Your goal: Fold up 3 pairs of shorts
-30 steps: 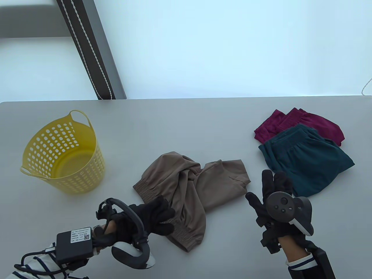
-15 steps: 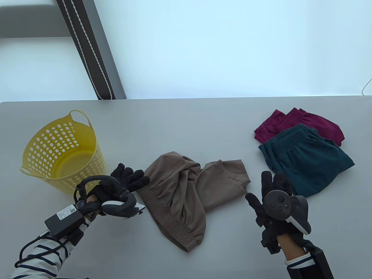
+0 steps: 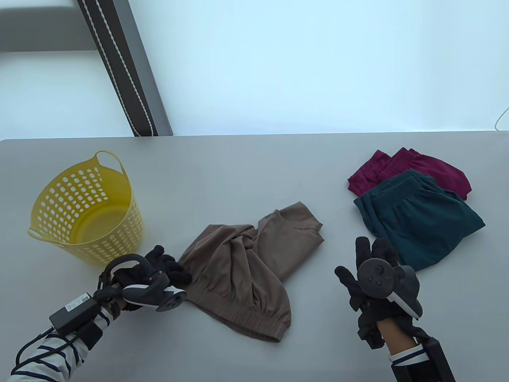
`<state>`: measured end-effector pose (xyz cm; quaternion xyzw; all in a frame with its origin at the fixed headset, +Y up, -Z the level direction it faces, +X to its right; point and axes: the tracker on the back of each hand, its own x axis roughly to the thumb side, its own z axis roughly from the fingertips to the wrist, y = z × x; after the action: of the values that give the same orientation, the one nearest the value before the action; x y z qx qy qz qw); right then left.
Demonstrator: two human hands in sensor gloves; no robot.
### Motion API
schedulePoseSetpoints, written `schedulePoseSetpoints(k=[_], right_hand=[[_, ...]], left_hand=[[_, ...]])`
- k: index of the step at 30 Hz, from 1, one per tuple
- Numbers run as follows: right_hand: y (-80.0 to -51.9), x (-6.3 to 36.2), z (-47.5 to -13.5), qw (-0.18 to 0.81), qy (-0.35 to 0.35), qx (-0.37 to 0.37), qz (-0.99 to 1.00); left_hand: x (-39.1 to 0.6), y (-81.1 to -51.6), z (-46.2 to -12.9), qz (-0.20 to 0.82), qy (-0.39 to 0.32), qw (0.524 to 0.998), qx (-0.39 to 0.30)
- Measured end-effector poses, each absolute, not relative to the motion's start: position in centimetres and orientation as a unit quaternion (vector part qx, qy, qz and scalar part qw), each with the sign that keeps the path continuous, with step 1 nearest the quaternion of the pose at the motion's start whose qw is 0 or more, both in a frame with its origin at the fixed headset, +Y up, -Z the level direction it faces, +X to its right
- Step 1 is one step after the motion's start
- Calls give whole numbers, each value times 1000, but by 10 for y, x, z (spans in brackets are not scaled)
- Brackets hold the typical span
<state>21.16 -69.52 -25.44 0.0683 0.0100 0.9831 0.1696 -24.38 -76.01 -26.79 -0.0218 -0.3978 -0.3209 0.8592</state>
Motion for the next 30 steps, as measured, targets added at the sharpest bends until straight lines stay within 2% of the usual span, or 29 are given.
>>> schedulePoseSetpoints(k=[8,12,13,14,16,20,23,26,28,30], right_hand=[[-708,201,-257,168,52,82,981],[-723,184,-258,157,117,114,974],[-724,182,-257,157,121,117,973],[-729,173,-257,163,157,146,963],[-733,159,-255,177,197,177,948],[-733,122,-247,202,262,255,909],[-731,96,-244,207,262,279,900],[-731,81,-245,213,217,250,919],[-729,76,-248,244,138,165,946],[-722,81,-254,267,89,107,954]], left_hand=[[-228,-768,-211,-387,-472,786,100],[-211,-768,-198,-399,-503,758,119],[-208,-765,-198,-395,-507,757,115],[-203,-758,-200,-376,-512,765,109],[-192,-739,-207,-322,-503,796,99],[-166,-671,-232,-220,-451,857,121],[-150,-617,-255,-170,-387,900,107],[-141,-570,-274,-123,-339,925,123],[-139,-540,-285,-103,-309,937,127],[-141,-518,-290,-99,-282,942,155]])
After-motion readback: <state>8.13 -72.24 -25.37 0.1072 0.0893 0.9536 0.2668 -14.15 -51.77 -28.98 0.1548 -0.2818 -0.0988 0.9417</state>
